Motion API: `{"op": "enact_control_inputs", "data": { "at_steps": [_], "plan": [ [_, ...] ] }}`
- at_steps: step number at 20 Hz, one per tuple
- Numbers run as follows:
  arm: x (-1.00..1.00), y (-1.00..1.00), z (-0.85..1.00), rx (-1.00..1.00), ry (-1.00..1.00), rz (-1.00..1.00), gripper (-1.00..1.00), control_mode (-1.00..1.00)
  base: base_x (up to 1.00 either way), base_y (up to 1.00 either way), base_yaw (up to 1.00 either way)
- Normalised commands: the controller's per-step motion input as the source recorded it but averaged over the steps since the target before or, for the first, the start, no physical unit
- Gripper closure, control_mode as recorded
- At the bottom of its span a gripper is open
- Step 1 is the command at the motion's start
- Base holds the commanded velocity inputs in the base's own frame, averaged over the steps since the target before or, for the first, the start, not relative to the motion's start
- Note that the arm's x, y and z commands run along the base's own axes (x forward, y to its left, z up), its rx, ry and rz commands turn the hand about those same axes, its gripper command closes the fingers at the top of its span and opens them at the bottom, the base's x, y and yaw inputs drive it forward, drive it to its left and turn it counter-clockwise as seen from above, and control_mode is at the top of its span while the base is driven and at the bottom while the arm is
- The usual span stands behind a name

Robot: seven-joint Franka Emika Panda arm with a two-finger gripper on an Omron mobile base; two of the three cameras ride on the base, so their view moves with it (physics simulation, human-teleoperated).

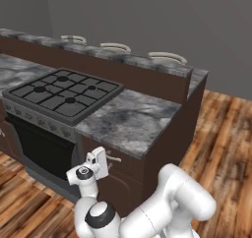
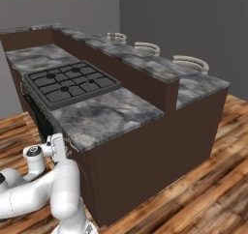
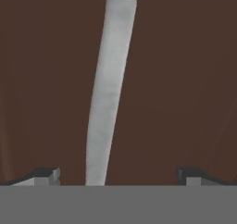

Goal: Take a straw from the drawer in front and place it inside the glass cup on the dining counter.

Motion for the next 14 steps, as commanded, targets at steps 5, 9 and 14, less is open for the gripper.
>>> {"op": "enact_control_inputs", "data": {
  "at_steps": [5,9,14],
  "plan": [
    [0.20,0.00,-0.18,-0.05,-0.06,0.00,-1.00,-1.00,0.00,0.00,0.00],
    [0.23,0.01,-0.19,-0.05,-0.05,0.00,-1.00,-1.00,0.00,0.00,0.00],
    [0.23,0.13,-0.26,-0.05,-0.03,0.00,-1.00,-1.00,0.00,0.00,0.00]
  ]
}}
